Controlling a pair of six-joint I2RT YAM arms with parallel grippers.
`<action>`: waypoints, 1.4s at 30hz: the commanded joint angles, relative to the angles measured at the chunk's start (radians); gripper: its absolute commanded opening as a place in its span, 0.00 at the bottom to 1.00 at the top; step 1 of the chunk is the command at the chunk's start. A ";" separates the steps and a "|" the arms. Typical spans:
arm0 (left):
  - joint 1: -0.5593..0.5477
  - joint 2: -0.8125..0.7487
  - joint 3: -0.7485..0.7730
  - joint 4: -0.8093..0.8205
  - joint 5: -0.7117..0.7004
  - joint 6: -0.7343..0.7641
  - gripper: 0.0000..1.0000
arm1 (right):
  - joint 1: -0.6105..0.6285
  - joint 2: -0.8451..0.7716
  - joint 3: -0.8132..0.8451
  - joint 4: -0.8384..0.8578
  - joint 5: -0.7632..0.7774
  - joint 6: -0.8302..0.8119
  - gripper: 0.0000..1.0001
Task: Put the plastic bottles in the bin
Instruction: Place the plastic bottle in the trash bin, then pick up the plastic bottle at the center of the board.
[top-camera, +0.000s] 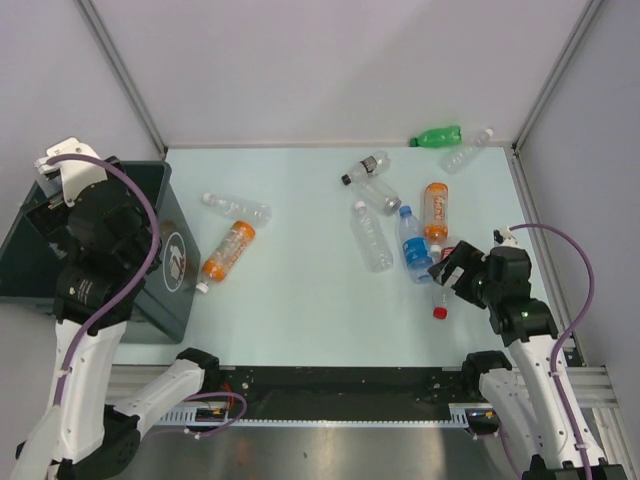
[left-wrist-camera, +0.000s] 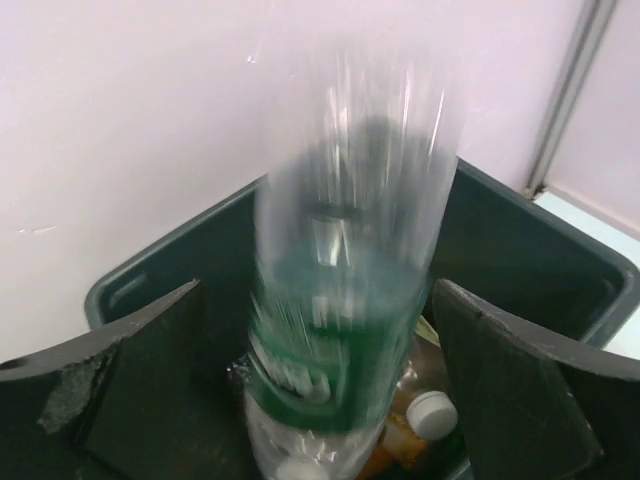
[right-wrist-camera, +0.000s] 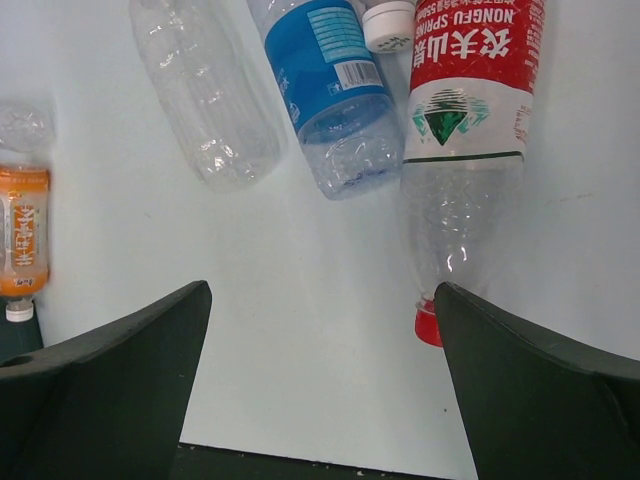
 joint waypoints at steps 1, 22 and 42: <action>0.006 -0.011 -0.014 0.104 -0.073 0.093 1.00 | -0.004 0.024 0.003 0.036 0.034 0.026 1.00; -0.026 0.073 -0.111 0.055 1.337 -0.163 1.00 | -0.005 0.455 0.109 0.216 0.386 0.034 0.97; -0.181 0.125 -0.450 0.234 1.461 -0.338 1.00 | 0.029 0.708 0.109 0.300 0.378 -0.032 0.67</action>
